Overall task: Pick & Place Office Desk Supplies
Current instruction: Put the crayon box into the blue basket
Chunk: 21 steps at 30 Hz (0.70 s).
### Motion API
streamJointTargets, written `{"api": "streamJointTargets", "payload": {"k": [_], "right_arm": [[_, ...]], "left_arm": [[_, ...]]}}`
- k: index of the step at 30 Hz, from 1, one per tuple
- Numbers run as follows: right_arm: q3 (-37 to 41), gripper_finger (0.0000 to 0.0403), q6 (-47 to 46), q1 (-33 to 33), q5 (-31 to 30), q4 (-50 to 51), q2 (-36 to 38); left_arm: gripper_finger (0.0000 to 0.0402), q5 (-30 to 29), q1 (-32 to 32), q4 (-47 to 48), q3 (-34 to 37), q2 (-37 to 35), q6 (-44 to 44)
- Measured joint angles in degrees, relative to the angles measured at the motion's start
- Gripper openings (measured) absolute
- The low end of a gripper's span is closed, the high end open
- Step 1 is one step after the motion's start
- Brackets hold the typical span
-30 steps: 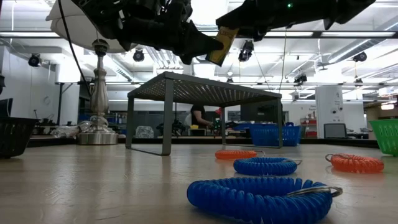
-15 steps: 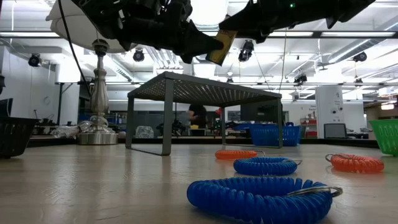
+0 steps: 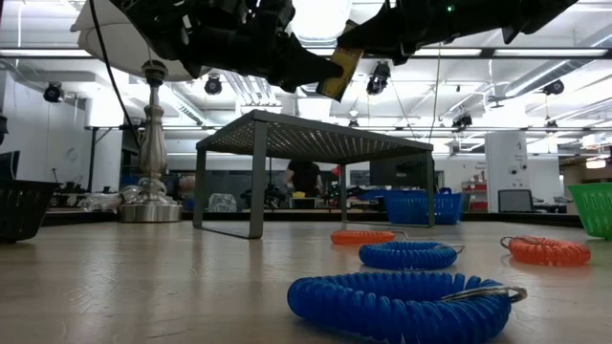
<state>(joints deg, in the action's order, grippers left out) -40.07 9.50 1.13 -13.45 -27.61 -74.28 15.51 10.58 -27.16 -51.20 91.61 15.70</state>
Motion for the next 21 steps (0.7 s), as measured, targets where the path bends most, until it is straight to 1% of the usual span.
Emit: {"api": "streamJointTargets", "payload": {"k": [7,9,21], "right_arm": [[0.0,0.0034,0.2,0.0,0.0,0.0,0.0],[0.0,0.0034,0.8,0.0,0.0,0.0,0.0],[0.0,0.0034,1.2,0.0,-0.2,-0.1,0.0]], "left_arm": [[0.0039,0.0,0.0,0.0,0.0,0.0,0.0],[0.0045,0.0,0.0,0.0,0.0,0.0,0.0],[0.0144,0.0,-0.1,0.0,0.0,0.0,-0.7]]}}
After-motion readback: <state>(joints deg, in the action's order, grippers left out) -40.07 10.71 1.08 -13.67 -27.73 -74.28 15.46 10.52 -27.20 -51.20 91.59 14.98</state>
